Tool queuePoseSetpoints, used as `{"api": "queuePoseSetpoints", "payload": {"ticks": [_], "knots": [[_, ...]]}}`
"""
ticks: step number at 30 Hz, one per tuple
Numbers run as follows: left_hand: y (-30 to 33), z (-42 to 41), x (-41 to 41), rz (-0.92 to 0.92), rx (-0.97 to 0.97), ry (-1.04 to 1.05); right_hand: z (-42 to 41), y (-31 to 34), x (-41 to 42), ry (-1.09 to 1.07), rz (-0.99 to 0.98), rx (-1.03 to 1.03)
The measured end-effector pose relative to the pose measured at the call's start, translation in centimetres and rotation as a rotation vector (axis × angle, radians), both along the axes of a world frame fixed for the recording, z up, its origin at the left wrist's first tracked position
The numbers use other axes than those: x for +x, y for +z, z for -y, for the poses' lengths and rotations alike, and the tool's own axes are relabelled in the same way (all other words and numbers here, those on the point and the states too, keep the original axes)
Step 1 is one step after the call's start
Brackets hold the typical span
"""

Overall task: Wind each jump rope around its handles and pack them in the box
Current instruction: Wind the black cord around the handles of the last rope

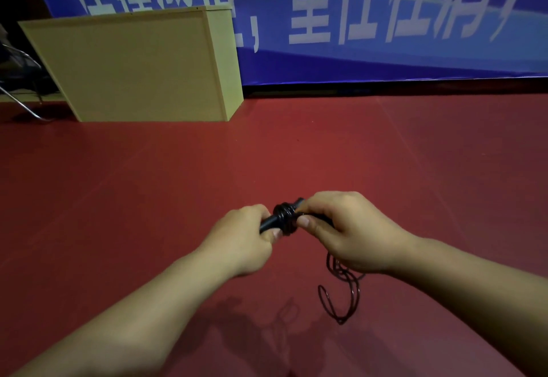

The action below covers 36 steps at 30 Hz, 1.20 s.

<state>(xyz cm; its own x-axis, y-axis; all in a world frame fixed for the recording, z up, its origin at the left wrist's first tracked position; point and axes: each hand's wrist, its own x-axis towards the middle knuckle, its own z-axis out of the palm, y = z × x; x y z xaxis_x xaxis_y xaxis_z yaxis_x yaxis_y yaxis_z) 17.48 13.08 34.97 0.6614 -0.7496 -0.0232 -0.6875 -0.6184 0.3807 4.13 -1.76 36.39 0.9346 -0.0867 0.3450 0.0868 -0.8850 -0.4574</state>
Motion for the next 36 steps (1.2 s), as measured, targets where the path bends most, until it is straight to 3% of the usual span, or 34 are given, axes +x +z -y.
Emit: {"api": "queuePoseSetpoints", "payload": {"ticks": [6, 12, 18, 22, 30, 36], "knots": [[0.5, -0.1, -1.1, -0.153, 0.064, -0.324, 2.3, 0.1, 0.3, -0.255, -0.029, -0.026], [1.4, -0.7, -2.2, -0.657, -0.057, -0.475, 4.1, 0.9, -0.2, -0.372, -0.097, 0.204], [2.3, -1.2, -2.6, -0.955, -0.209, -0.527, 4.4, 0.4, -0.6, -0.298, -0.267, 0.526], [2.2, -1.1, -2.7, -1.087, -0.387, -0.449, 4.0, 0.0, -0.5, -0.207, -0.233, 0.719], [2.0, -0.4, -2.6, -0.955, -0.681, -0.150, 1.4, -0.3, 0.0, -0.090, -0.377, 1.114], [1.9, 0.0, -2.3, -0.811, -0.785, -0.017, 0.9, 0.8, 0.4, -0.047, -0.432, 1.377]]}}
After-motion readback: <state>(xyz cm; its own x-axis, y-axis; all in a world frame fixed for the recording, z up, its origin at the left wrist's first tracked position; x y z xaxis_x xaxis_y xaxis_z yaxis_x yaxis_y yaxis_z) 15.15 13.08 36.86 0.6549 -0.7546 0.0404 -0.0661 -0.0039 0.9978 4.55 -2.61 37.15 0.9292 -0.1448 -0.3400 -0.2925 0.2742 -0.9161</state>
